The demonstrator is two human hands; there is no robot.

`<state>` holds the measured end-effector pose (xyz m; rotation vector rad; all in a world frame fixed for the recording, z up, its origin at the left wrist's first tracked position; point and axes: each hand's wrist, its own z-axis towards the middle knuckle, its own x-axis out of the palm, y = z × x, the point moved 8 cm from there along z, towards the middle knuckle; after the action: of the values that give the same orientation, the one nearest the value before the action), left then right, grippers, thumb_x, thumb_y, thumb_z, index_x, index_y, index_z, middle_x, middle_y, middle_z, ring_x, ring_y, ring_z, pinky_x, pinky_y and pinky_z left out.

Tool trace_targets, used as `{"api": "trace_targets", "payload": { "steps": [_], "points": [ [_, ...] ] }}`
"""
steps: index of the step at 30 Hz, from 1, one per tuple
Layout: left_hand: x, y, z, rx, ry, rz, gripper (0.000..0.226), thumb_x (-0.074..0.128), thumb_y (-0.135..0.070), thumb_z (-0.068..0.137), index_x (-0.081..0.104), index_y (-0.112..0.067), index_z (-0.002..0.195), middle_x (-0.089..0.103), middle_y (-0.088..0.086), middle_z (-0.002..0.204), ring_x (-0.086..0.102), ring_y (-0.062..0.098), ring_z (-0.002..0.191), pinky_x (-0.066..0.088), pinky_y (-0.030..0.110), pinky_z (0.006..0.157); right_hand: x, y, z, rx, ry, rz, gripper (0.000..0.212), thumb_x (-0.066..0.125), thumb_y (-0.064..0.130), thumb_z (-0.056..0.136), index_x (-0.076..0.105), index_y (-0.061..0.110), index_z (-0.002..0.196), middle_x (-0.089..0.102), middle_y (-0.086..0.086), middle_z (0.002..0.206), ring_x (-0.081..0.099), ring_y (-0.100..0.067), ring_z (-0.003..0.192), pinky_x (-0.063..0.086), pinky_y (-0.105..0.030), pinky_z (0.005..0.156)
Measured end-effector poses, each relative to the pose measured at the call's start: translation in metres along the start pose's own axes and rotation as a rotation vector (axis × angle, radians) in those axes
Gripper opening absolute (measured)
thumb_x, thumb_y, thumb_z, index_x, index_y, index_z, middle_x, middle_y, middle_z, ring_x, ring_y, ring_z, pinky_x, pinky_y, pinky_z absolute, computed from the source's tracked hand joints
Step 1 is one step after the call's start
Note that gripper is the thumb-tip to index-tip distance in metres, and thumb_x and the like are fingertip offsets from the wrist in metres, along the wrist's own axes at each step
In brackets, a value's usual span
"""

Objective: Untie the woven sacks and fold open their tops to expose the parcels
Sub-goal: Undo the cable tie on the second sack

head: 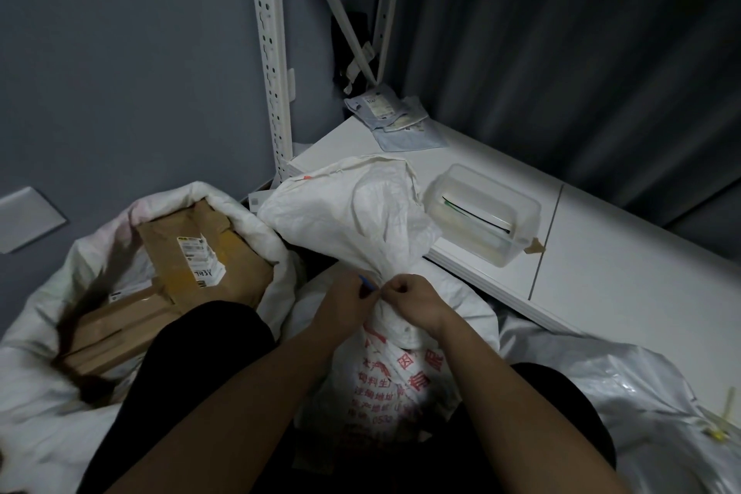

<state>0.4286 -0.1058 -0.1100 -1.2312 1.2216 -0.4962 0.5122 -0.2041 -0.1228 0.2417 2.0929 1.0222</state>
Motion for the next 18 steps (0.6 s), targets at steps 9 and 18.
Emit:
{"api": "trace_targets", "payload": {
  "steps": [9,18],
  "points": [
    [-0.009,-0.010,-0.004,0.050,-0.068,-0.113,0.013,0.063,-0.006,0.088,0.055,-0.013,0.081,0.065,0.015,0.086,0.063,0.024,0.085,0.049,0.029,0.077,-0.009,-0.004,-0.002,-0.006,-0.080,0.019,0.017,0.062,0.022,0.088,0.072,0.012,0.077,0.068,-0.004,0.077,0.060,-0.017,0.079,0.048,-0.033,0.076],
    [-0.014,-0.011,-0.005,0.078,-0.057,-0.060,0.011,0.063,-0.004,0.087,0.056,-0.010,0.081,0.063,0.011,0.083,0.059,0.016,0.080,0.040,0.006,0.064,-0.004,0.002,-0.007,-0.006,-0.040,0.085,0.020,0.062,0.023,0.090,0.067,0.021,0.071,0.061,0.004,0.068,0.050,-0.004,0.063,0.039,-0.019,0.057]
  ]
}}
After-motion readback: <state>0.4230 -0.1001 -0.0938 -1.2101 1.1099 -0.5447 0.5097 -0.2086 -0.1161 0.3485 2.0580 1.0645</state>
